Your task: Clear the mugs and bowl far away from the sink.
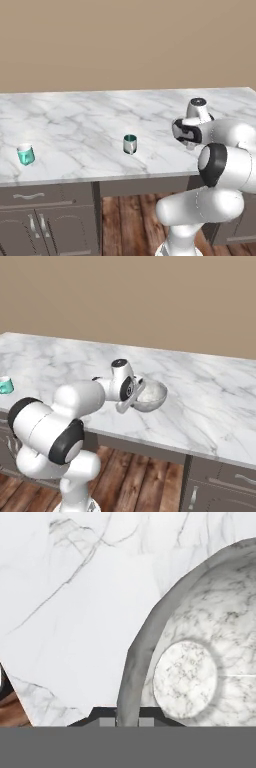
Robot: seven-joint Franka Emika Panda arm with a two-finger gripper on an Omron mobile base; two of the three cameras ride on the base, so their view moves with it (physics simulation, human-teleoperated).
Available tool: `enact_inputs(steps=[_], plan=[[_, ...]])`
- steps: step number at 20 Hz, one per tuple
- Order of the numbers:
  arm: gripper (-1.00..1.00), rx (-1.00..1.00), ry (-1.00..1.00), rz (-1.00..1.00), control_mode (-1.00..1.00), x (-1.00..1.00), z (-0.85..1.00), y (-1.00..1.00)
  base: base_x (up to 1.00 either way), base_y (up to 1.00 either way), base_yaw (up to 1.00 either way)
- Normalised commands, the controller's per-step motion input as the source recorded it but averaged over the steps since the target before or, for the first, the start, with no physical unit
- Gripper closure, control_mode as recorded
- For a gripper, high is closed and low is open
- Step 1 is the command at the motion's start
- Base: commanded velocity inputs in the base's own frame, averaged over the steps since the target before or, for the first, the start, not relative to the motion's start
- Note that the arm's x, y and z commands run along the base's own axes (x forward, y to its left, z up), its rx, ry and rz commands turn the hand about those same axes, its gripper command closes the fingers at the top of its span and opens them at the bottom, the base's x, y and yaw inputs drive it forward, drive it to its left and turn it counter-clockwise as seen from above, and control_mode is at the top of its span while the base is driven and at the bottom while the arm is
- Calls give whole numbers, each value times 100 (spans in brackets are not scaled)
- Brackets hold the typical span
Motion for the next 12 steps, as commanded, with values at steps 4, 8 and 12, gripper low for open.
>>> enact_inputs(steps=[4,8,12], plan=[[100,0,12,0,-100,30,-56,0,0,0,0],[100,4,7,0,-100,30,-45,0,0,0,0],[100,6,0,0,-100,23,-21,0,0,0,0]])
